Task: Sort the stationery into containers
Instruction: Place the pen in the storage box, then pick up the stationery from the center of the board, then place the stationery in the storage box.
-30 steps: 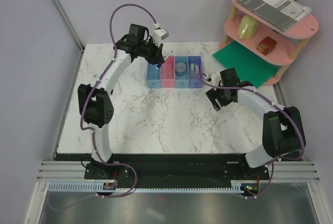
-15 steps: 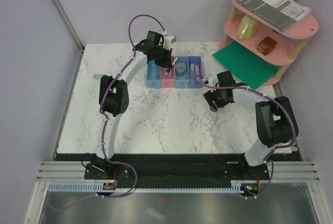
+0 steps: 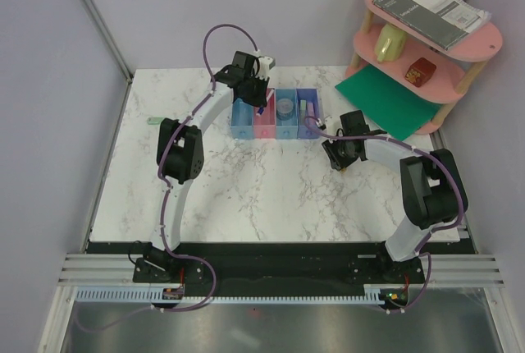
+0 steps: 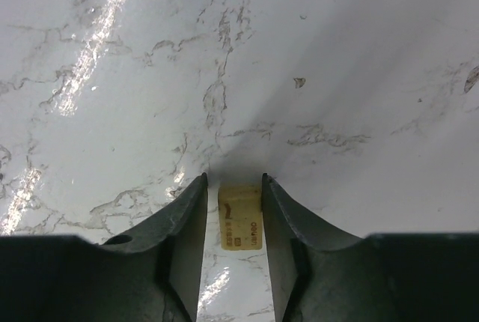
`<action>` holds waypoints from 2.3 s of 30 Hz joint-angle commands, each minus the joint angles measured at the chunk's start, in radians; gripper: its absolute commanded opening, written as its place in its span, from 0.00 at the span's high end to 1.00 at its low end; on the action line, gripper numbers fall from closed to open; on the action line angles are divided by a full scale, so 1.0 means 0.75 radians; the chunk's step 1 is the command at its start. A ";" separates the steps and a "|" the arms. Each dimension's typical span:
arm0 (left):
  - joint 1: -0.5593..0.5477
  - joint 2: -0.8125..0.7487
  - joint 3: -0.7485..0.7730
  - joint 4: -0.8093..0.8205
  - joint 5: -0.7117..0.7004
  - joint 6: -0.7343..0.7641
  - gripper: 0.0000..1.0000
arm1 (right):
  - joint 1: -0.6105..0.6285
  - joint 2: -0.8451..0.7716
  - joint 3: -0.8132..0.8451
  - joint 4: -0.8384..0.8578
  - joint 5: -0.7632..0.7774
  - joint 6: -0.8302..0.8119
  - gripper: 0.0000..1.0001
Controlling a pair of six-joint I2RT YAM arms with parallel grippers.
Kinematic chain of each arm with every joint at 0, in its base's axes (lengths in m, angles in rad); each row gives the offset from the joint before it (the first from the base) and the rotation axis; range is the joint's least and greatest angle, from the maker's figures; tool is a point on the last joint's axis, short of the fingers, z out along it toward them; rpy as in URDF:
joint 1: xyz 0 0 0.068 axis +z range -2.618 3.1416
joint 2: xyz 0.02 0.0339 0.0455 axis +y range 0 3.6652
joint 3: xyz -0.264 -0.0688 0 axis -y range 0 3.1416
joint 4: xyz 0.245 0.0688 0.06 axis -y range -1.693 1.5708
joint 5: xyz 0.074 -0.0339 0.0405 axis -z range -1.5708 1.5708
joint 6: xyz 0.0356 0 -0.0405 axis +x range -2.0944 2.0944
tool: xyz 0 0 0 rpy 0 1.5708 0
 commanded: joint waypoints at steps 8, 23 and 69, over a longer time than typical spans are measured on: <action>-0.012 -0.068 -0.058 0.026 -0.080 0.013 0.78 | -0.006 -0.038 0.012 -0.048 0.051 -0.017 0.66; -0.012 -0.137 -0.011 0.026 -0.072 0.035 0.53 | -0.004 -0.087 -0.017 -0.107 0.055 -0.062 0.47; 0.593 -0.534 -1.011 0.144 -0.379 1.087 0.33 | 0.268 0.567 1.523 -0.146 -0.141 0.005 0.81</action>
